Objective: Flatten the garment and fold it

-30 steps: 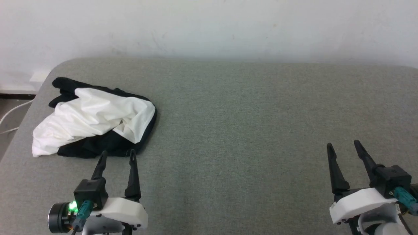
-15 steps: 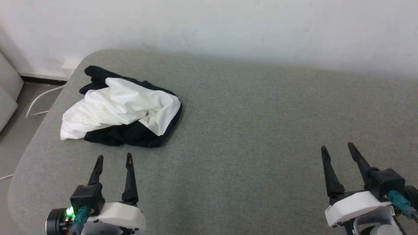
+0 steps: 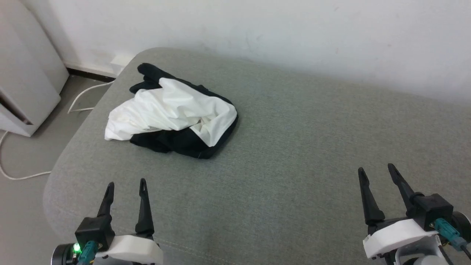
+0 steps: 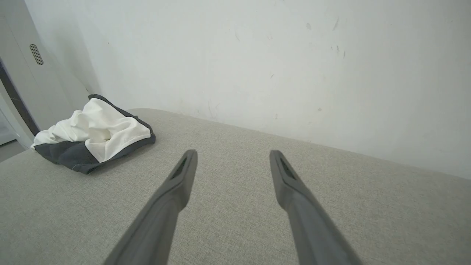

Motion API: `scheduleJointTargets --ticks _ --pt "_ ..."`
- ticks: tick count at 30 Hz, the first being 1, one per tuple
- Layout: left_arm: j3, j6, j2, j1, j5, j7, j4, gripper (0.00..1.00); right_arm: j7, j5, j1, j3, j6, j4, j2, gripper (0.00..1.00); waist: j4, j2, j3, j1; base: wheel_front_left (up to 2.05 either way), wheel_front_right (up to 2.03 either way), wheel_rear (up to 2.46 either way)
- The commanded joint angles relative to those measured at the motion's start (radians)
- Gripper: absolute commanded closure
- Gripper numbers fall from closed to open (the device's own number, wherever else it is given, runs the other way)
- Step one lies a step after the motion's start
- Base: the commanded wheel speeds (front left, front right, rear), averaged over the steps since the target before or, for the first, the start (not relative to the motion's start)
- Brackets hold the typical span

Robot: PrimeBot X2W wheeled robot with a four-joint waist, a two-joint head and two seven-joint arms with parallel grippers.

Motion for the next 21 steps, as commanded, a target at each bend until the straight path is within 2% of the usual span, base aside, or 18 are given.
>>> scheduleJointTargets --ticks 1,7,12,16,21 --pt "0.004 0.008 -0.002 0.015 -0.018 -0.013 0.004 0.0 -0.011 0.009 0.006 0.0 -0.001 0.006 0.002 0.0 0.026 0.0 -0.003 0.0 0.0 0.0 0.0" --pt "0.006 -0.001 -0.003 0.005 -0.117 -0.025 0.005 0.0 -0.023 0.014 0.005 -0.003 -0.001 0.013 0.002 0.0 0.046 0.0 0.003 0.0 0.0 0.0 0.0" --pt "-0.014 -0.038 0.009 -0.071 -0.144 -0.025 0.025 0.0 -0.034 0.011 0.008 -0.021 -0.001 0.019 0.002 0.0 0.052 0.0 0.016 0.0 0.0 0.0 0.0" --pt "-0.029 -0.06 0.054 -0.193 -0.151 0.062 0.04 0.0 -0.042 0.008 0.016 -0.041 -0.001 0.024 0.002 0.0 0.057 0.0 0.028 0.0 0.0 0.0 0.0" --pt "-0.036 -0.089 0.111 -0.369 -0.201 0.254 0.082 0.0 -0.052 0.003 0.027 -0.059 -0.001 0.026 0.003 0.0 0.05 0.0 0.044 0.0 0.0 0.0 0.0"
